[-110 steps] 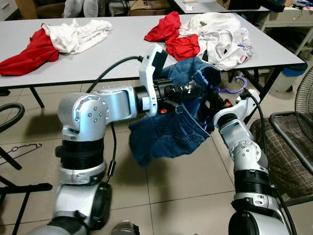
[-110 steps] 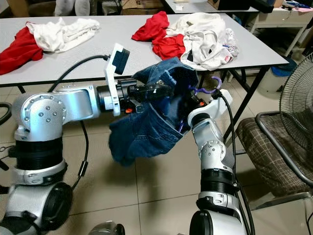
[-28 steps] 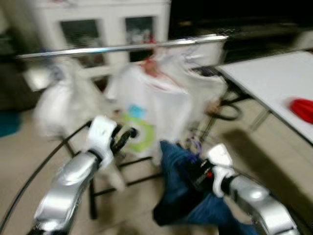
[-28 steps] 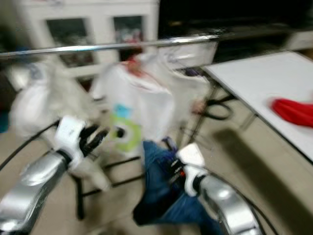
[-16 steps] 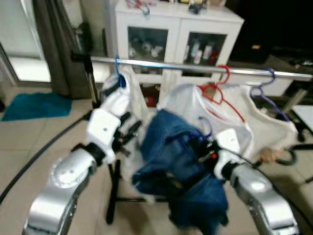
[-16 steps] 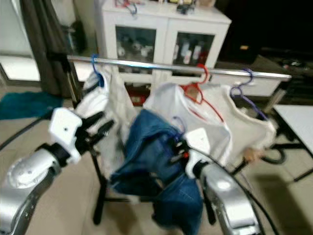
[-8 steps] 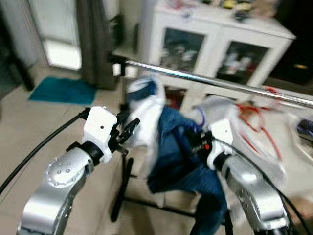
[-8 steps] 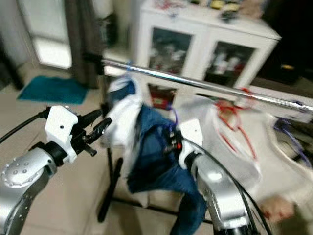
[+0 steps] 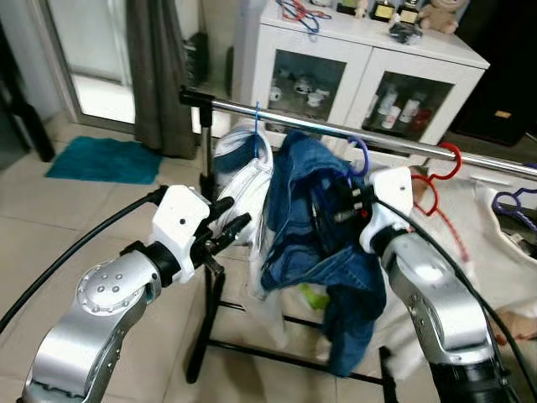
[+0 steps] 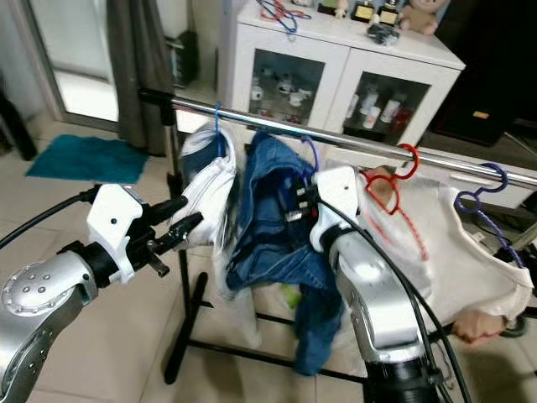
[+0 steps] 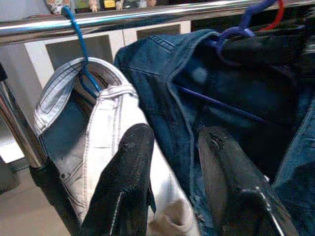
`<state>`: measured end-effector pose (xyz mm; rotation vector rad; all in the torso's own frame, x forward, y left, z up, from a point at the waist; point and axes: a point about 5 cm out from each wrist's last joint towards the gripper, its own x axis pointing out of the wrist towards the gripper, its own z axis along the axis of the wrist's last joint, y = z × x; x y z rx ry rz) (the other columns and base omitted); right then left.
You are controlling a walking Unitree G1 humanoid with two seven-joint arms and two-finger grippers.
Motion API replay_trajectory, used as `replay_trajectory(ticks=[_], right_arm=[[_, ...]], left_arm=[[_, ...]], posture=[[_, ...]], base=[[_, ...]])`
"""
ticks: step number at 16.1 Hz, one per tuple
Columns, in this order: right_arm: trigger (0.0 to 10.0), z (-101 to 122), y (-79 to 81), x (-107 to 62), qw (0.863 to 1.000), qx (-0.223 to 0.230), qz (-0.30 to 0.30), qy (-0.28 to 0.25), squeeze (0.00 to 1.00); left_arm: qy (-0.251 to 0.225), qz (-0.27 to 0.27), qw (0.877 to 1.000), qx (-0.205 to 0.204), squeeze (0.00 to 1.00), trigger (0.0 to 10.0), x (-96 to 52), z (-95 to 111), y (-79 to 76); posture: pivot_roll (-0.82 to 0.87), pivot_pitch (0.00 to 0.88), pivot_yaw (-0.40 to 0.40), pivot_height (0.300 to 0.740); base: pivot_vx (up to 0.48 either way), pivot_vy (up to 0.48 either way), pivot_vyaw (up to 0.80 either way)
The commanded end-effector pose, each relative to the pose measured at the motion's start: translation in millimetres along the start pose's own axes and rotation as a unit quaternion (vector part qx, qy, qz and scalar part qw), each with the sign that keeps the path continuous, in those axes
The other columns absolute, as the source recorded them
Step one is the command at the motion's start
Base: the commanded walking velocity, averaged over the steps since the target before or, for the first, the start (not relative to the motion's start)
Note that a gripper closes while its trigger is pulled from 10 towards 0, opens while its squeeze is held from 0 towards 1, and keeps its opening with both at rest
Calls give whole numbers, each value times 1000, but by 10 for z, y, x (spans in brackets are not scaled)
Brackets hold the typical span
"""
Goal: Hang hanger
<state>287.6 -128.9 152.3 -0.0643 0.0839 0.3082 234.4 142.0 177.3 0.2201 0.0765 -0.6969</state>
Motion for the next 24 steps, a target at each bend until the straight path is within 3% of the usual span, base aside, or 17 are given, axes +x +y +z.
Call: replay_trajectory(ticks=[1, 3, 8, 13, 19, 20, 21, 23, 24], right_arm=[[10000, 82, -68, 55, 1000, 9, -23, -3, 0], [10000, 102, -74, 223, 998, 27, -48, 28, 0], [10000, 230, -128, 587, 995, 48, -78, 50, 0], [10000, 224, -151, 818, 989, 79, -79, 102, 0], [10000, 67, -5, 938, 983, 63, -33, 169, 0], [10000, 73, -3, 936, 984, 65, -29, 164, 765], [10000, 104, 2, 928, 988, 59, -11, 139, 1000], [10000, 249, 59, 809, 991, 103, 61, 62, 1000], [10000, 266, 53, 704, 990, 99, 81, 55, 1000]], left_arm=[[-1, -28, 1000, -6, 0, 10000, 50, 19, -29], [-2, -67, 998, -15, 0, 10000, 74, 31, -60], [2, -94, 995, -18, 0, 10000, 88, 31, -63], [5, -97, 995, -13, 0, 10000, 96, 27, -53], [9, -85, 996, -10, 0, 10000, 105, 13, -15], [10, -83, 996, -11, 0, 10000, 104, 11, -12], [11, -78, 997, -11, 0, 10000, 103, 6, -5], [9, -52, 999, -11, 0, 10000, 109, -14, 33], [6, -39, 999, -16, 0, 10000, 112, -25, 57]], posture=[[153, 0, -92, 740], [147, 0, -80, 740], [145, 0, -71, 740], [146, 0, -78, 740], [151, 0, -89, 740], [151, 0, -89, 740], [151, 0, -91, 740], [150, 0, -91, 740], [143, 0, -88, 740]], base=[[0, 0, 0], [0, 0, 0], [0, 0, 0], [0, 0, 0], [0, 0, 0], [0, 0, 0], [0, 0, 0], [0, 0, 0], [0, 0, 0]])
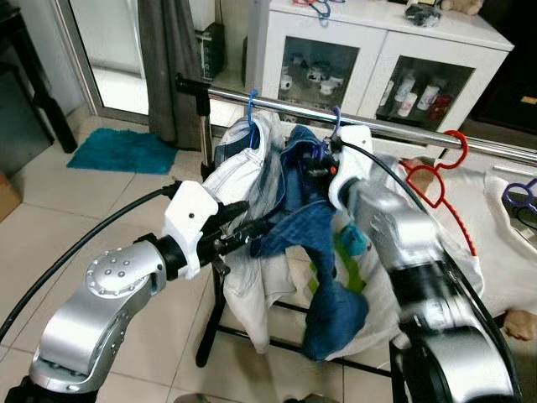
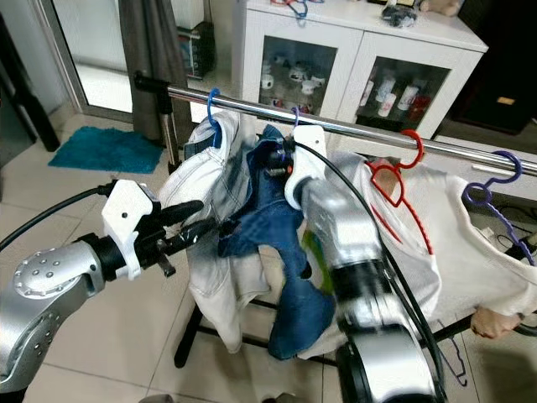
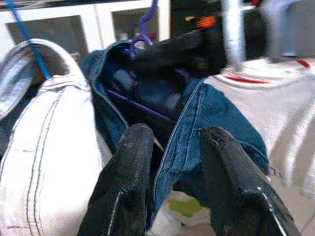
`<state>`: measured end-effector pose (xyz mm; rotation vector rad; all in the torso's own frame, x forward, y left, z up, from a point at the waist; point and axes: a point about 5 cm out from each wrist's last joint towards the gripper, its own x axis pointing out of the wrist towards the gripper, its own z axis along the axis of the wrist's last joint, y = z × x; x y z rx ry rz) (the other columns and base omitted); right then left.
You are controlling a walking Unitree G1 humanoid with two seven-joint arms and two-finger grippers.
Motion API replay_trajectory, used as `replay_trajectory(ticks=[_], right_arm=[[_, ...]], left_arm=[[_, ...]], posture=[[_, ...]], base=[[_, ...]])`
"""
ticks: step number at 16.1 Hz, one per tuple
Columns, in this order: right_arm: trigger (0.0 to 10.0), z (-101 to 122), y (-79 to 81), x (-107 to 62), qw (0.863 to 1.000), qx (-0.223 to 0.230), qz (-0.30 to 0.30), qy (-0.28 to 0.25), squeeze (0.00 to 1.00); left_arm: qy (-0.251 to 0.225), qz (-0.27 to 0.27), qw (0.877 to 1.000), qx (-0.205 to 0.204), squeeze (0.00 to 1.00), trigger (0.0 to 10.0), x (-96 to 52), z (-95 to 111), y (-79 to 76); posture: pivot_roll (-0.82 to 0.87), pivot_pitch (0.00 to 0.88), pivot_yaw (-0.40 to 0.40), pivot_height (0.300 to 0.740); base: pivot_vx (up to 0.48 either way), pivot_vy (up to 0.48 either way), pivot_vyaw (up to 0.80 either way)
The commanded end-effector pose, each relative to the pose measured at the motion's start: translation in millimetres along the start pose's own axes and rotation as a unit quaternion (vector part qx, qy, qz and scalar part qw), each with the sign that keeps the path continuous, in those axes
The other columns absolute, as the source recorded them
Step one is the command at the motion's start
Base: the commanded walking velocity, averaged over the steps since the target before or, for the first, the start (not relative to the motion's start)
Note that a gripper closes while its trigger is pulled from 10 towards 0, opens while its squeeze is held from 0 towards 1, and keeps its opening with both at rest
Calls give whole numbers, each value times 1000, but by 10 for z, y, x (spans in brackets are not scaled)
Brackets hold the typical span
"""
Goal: Hang hanger
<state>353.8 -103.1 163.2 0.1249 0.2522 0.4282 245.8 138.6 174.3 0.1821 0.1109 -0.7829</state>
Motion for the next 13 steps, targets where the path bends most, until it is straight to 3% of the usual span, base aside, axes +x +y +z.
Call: replay_trajectory(ticks=[1, 3, 4, 5, 6, 8, 10, 11, 13], right_arm=[[10000, 97, 32, -80, 999, -5, 27, -18, 1000], [10000, 153, -11, -256, 998, -5, 36, -42, 1000], [10000, 163, -37, -401, 998, -8, 44, -50, 1000], [10000, 158, -41, -477, 997, -19, 52, -50, 1000], [10000, 139, -61, -635, 997, -26, 60, -51, 1000], [10000, 185, -118, -786, 996, -5, 52, -76, 1000], [10000, 204, -136, -818, 994, -5, 42, -98, 1000], [10000, 214, -183, -891, 992, -33, -1, -120, 1000], [10000, 206, -213, -943, 989, -40, -42, -134, 1000]], left_arm=[[-2, 17, 1000, 0, 0, 10000, 0, -6, 35], [-4, 23, 1000, -17, 0, 10000, 8, -26, 44], [-1, 21, 999, -31, 922, 10000, 8, -45, 30], [-3, 18, 999, -40, 1000, 10000, 7, -50, 22], [-5, 21, 999, -41, 1000, 10000, 7, -54, 16], [-9, 39, 998, -47, 1000, 10000, 15, -87, 30], [-4, 47, 998, -41, 1000, 10000, 19, -109, 36], [-7, 70, 997, -36, 1000, 10000, 20, -111, 66], [-13, 106, 993, -38, 1000, 10000, 5, -113, 115]], posture=[[140, 0, -86, 740], [134, 0, -82, 740], [127, 0, -76, 740], [123, 0, -73, 740], [123, 0, -73, 740], [118, 0, -67, 740], [108, 0, -61, 740], [113, 0, -68, 740], [115, 0, -75, 740]], base=[[0, 0, 0], [0, 0, 0], [0, 0, 0], [0, 0, 0], [0, 0, 0], [0, 0, 0], [0, 0, 0], [0, 0, 0], [0, 0, 0]])
